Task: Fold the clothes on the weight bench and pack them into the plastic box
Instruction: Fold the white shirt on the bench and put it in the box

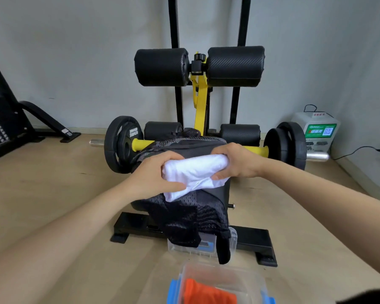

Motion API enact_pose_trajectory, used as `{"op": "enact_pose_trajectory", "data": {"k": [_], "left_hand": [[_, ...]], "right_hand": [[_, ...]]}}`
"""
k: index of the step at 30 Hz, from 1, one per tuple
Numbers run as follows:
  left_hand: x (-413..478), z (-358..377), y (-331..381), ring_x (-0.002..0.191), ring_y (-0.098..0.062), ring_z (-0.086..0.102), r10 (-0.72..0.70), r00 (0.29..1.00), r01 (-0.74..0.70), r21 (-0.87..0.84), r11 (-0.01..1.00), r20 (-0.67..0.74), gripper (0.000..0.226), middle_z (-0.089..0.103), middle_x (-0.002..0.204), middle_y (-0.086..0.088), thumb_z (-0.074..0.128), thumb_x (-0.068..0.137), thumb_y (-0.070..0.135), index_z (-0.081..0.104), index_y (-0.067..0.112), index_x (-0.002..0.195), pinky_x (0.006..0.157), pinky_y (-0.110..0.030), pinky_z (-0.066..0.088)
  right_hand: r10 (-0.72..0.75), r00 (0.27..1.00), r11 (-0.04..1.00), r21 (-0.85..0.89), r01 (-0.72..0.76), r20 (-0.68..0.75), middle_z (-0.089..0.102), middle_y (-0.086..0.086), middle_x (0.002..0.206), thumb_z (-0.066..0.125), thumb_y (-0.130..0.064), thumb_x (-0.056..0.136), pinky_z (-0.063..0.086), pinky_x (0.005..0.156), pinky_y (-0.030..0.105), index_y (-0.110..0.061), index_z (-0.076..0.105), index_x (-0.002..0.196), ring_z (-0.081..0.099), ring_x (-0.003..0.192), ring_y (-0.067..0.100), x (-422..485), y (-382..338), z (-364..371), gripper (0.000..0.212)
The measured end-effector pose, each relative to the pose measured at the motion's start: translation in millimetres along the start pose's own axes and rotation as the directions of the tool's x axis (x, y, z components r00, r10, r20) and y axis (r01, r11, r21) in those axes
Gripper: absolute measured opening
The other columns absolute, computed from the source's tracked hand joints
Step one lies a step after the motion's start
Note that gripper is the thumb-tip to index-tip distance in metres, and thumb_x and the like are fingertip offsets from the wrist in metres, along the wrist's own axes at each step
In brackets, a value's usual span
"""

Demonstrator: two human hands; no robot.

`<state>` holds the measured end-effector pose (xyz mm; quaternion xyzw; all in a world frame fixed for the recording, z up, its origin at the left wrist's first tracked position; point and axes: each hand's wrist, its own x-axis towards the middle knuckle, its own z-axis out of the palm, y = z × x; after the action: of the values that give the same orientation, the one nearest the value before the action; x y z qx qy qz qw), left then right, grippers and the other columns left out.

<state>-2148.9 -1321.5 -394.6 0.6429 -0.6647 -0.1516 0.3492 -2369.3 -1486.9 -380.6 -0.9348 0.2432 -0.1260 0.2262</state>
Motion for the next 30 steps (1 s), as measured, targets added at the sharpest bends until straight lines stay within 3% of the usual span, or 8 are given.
{"op": "enact_pose_trajectory", "data": {"k": [4, 6, 8, 12, 16, 22, 25, 30], "left_hand": [[-8, -4, -4, 0.089, -0.009, 0.065, -0.017, 1.0, 0.017, -0.002, 1.0, -0.016, 0.038, 0.07, 0.098, 0.015, 0.086, 0.072, 0.032, 0.067, 0.034, 0.105, 0.077, -0.035, 0.054], [-12, -8, 2, 0.089, -0.01, 0.066, -0.038, 0.998, 0.035, -0.063, 0.997, -0.049, 0.037, 0.071, 0.098, 0.009, 0.086, 0.075, 0.028, 0.068, 0.028, 0.107, 0.076, -0.031, 0.054], [-19, -11, 14, 0.09, -0.01, 0.068, -0.099, 0.992, 0.084, -0.177, 0.981, -0.076, 0.036, 0.072, 0.099, 0.003, 0.085, 0.078, 0.02, 0.067, 0.021, 0.109, 0.077, -0.024, 0.055], [-41, -10, 40, 0.098, -0.014, 0.071, -0.189, 0.982, 0.166, -0.397, 0.903, -0.018, 0.035, 0.075, 0.105, 0.0, 0.08, 0.08, 0.013, 0.067, 0.016, 0.112, 0.085, -0.031, 0.057], [-75, 14, 53, 0.095, -0.017, 0.073, -0.265, 0.958, 0.283, -0.475, 0.833, 0.108, 0.034, 0.076, 0.104, -0.001, 0.079, 0.081, 0.012, 0.068, 0.016, 0.114, 0.075, -0.032, 0.058], [-130, 70, 43, 0.106, -0.029, 0.071, -0.419, 0.849, 0.528, -0.465, 0.711, 0.323, 0.038, 0.075, 0.11, -0.012, 0.083, 0.08, 0.017, 0.068, 0.011, 0.115, 0.092, -0.052, 0.056], [-151, 105, 27, 0.103, -0.031, 0.071, -0.553, 0.768, 0.639, -0.434, 0.635, 0.323, 0.038, 0.075, 0.107, -0.015, 0.086, 0.075, 0.014, 0.069, 0.01, 0.108, 0.089, -0.054, 0.058], [-161, 164, -6, 0.098, -0.027, 0.073, -0.689, 0.628, 0.767, -0.438, 0.469, 0.361, 0.035, 0.075, 0.105, -0.009, 0.081, 0.079, 0.008, 0.068, 0.016, 0.11, 0.087, -0.049, 0.06]], "right_hand": [[0.01, 0.999, 0.988, 0.154, -0.002, -0.048, 0.069, 0.003, 0.086, 0.084, -0.016, 0.072, 0.052, 0.071, 0.037, -0.014, 0.068, 0.09, 0.062, 0.076, 0.019, -12, -1, -5, 0.024], [0.036, 0.997, 0.957, 0.291, -0.015, -0.066, 0.071, 0.01, 0.092, 0.083, -0.014, 0.076, 0.053, 0.075, 0.037, -0.008, 0.069, 0.095, 0.065, 0.08, 0.019, -24, -7, -12, 0.024], [0.067, 0.996, 0.866, 0.499, -0.032, -0.052, 0.075, 0.008, 0.103, 0.079, -0.009, 0.081, 0.056, 0.085, 0.032, -0.007, 0.069, 0.107, 0.07, 0.096, 0.016, -40, -15, -17, 0.027], [0.135, 0.991, 0.695, 0.714, -0.086, -0.011, 0.071, 0.014, 0.119, 0.07, -0.003, 0.087, 0.053, 0.098, 0.044, -0.003, 0.064, 0.123, 0.067, 0.111, 0.029, -83, -25, -7, 0.036], [0.24, 0.967, 0.604, 0.767, -0.215, 0.083, 0.07, 0.013, 0.12, 0.069, -0.006, 0.089, 0.052, 0.098, 0.049, -0.006, 0.063, 0.123, 0.067, 0.112, 0.03, -125, -26, 19, 0.035], [0.384, 0.887, 0.466, 0.775, -0.427, 0.257, 0.071, 0.014, 0.118, 0.071, -0.013, 0.09, 0.05, 0.099, 0.056, -0.008, 0.063, 0.121, 0.067, 0.111, 0.034, -182, -11, 88, 0.033], [0.429, 0.834, 0.433, 0.731, -0.528, 0.348, 0.071, 0.013, 0.117, 0.071, -0.018, 0.09, 0.054, 0.095, 0.049, -0.014, 0.065, 0.119, 0.069, 0.106, 0.031, -202, 0, 125, 0.03], [0.565, 0.716, 0.288, 0.714, -0.638, 0.411, 0.072, 0.012, 0.112, 0.067, -0.013, 0.092, 0.059, 0.076, 0.037, -0.014, 0.064, 0.116, 0.069, 0.092, 0.024, -217, 17, 187, 0.024]]}}
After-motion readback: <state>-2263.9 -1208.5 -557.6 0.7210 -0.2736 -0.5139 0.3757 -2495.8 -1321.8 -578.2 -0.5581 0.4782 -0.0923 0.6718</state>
